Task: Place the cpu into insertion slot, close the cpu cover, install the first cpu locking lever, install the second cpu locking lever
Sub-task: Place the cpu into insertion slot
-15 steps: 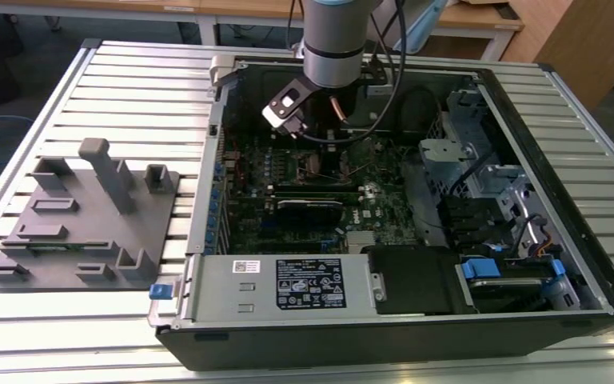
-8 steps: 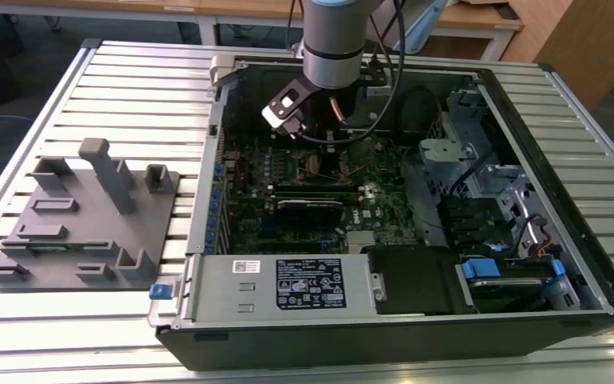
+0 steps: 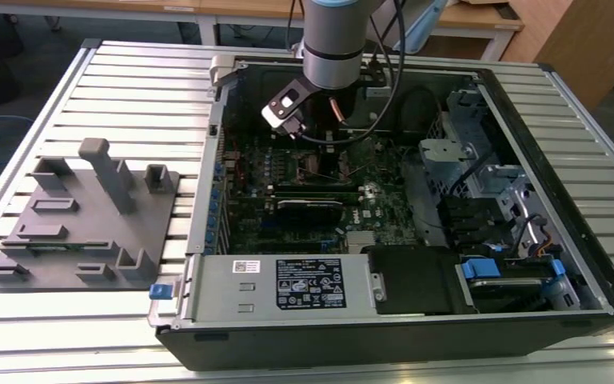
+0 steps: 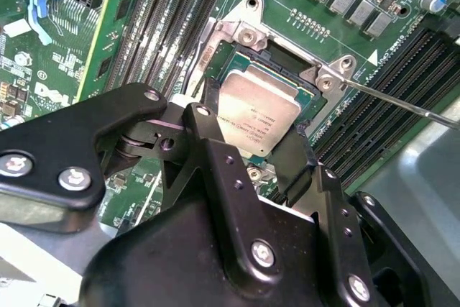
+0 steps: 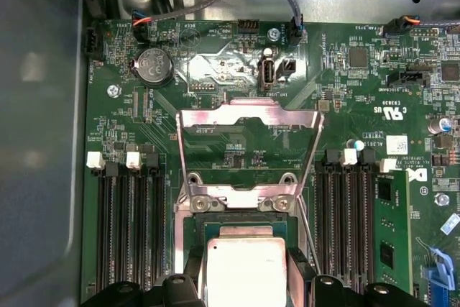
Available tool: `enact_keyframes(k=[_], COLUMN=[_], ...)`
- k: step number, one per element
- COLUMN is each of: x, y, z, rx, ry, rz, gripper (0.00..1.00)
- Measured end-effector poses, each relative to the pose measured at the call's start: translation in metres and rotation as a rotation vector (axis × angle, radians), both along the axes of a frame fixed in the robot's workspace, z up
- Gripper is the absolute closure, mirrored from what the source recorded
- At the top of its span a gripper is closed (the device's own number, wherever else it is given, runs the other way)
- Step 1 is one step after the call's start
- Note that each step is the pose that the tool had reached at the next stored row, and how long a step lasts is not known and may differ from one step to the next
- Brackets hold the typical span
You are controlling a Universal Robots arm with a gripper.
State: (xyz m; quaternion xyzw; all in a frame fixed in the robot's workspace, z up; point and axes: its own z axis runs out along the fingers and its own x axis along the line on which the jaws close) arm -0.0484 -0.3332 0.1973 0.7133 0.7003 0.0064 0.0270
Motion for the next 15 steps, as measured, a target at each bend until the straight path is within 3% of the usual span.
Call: enact_keyframes(k=[15], x=[0.0], y=[0.0], z=[-0.0012], rx=[0.0011], ry=[0.0002], rz=[0.012], gripper=[0.46])
